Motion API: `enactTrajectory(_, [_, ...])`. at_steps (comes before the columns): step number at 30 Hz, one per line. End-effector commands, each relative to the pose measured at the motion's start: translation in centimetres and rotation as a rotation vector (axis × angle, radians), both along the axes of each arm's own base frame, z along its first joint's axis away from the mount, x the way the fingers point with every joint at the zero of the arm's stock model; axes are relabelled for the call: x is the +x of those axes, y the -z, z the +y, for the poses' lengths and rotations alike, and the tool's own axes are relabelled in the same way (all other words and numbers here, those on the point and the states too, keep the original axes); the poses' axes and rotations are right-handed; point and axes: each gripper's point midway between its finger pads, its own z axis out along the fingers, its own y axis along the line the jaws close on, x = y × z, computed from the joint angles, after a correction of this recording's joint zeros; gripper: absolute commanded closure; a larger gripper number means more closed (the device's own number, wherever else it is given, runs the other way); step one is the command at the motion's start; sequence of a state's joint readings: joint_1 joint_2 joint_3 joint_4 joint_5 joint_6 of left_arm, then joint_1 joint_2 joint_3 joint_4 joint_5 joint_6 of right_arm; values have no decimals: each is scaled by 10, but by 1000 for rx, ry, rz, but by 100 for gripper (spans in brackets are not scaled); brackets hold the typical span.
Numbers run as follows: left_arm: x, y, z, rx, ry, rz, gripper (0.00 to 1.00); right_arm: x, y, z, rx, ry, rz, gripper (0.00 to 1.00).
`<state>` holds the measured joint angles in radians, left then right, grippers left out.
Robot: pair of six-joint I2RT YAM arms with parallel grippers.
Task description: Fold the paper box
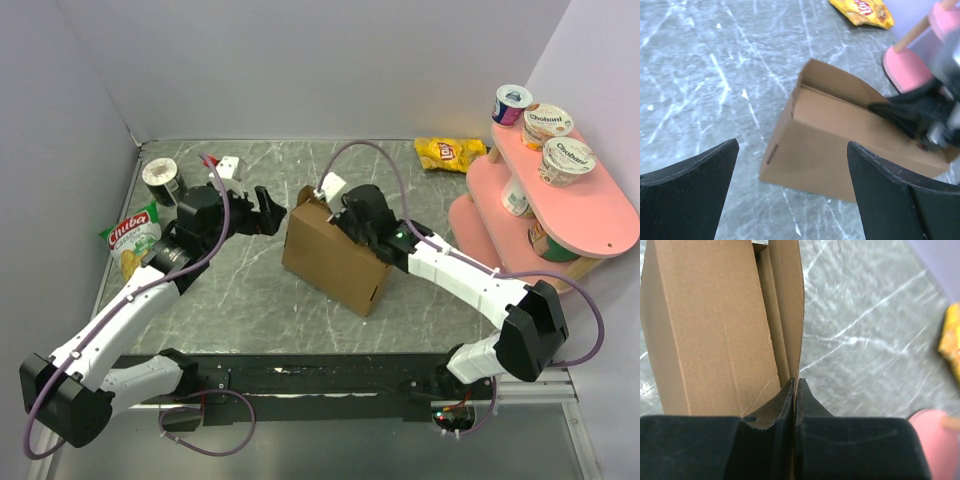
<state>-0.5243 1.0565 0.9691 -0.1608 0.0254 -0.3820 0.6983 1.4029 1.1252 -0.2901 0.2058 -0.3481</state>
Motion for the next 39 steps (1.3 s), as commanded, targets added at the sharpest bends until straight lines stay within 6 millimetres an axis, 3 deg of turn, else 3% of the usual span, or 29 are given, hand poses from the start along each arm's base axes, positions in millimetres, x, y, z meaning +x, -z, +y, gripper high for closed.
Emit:
enactTrajectory(1, [5,-16,1,1,43,-61,4,3,-37,13,-66,-32,-209,99])
enactTrajectory(5, [12,-2,-6,9,59,-40,4,-10,-40,22,-104,-51,-293,97])
enactTrajectory(10, [13,6,-6,-8,49,-52,2,-27,-40,28,-87,-69,-342,82])
enactTrajectory(14, [11,2,6,-19,-9,-67,4,-36,-38,30,-78,-76,-308,66])
enactTrajectory(15, [9,-4,7,-30,-9,-84,4,-37,-39,30,-70,-76,-303,59])
enactTrajectory(17, [5,-6,5,-46,2,-83,4,-39,-42,32,-44,-72,-289,51])
enactTrajectory(18, [5,-7,5,-52,5,-83,4,-39,-44,31,-41,-64,-282,40])
enactTrajectory(21, [5,-10,0,-71,21,-68,4,-39,-46,30,-31,-30,-253,30])
enactTrajectory(25, [6,-14,-3,-76,36,-83,4,-40,-53,33,-3,-39,-225,24])
enactTrajectory(32, [8,-10,-7,-37,58,-61,4,-42,-60,29,63,-27,-180,23])
enactTrajectory(39, [6,-15,-10,-49,78,-68,4,-54,-89,26,186,-36,-167,20])
